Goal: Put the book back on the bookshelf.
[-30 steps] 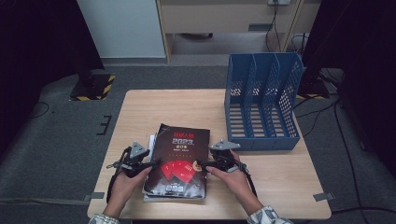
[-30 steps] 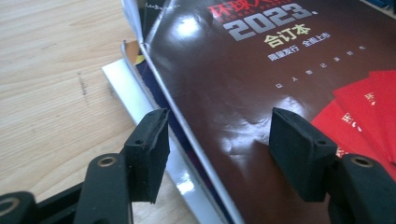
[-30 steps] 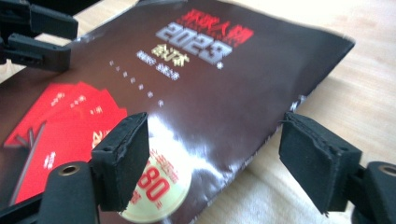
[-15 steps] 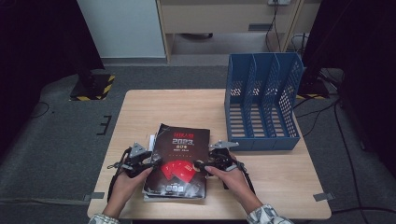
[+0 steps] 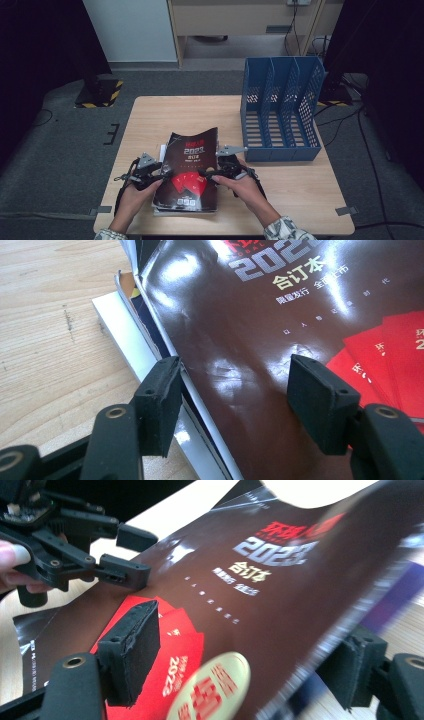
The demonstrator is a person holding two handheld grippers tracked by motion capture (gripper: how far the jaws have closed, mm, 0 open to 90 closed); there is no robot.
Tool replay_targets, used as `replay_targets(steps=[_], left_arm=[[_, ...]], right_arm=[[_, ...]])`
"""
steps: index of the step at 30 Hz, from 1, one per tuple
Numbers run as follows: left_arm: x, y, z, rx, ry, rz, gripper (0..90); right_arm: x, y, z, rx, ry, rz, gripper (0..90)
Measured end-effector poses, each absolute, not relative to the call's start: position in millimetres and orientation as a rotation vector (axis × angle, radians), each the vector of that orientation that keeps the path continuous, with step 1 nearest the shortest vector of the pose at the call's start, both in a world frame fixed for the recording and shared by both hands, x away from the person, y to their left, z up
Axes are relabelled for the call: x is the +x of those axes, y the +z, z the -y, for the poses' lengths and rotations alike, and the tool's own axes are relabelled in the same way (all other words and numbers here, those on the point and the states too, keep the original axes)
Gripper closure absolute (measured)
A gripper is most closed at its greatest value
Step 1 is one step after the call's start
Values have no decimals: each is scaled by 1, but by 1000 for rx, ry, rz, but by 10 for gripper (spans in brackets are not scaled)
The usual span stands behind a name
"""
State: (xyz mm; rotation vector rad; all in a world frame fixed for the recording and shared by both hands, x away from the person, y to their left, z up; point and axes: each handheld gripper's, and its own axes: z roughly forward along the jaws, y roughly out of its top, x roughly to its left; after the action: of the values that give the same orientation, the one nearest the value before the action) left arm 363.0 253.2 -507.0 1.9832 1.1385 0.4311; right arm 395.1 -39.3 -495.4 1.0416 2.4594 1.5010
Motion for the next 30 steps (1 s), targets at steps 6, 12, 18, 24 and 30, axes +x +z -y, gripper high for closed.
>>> replay_targets(steps=[6,12,18,24,30], left_arm=[[363,-508,-254,1976,424,-1140,382],[363,-509,-254,1964,416,-1150,372],[363,-509,-254,1960,410,-1154,364],[363,-508,-252,1969,415,-1148,351],[364,-507,-249,1992,414,-1113,256]], right_arm=[[404,-508,28,1064,1500,-2531,246],[403,-511,25,1060,1490,-2532,256],[403,-512,25,1071,1472,-2489,419],[407,-515,30,1184,1529,-2435,610],[406,-509,34,1220,1587,-2384,736]])
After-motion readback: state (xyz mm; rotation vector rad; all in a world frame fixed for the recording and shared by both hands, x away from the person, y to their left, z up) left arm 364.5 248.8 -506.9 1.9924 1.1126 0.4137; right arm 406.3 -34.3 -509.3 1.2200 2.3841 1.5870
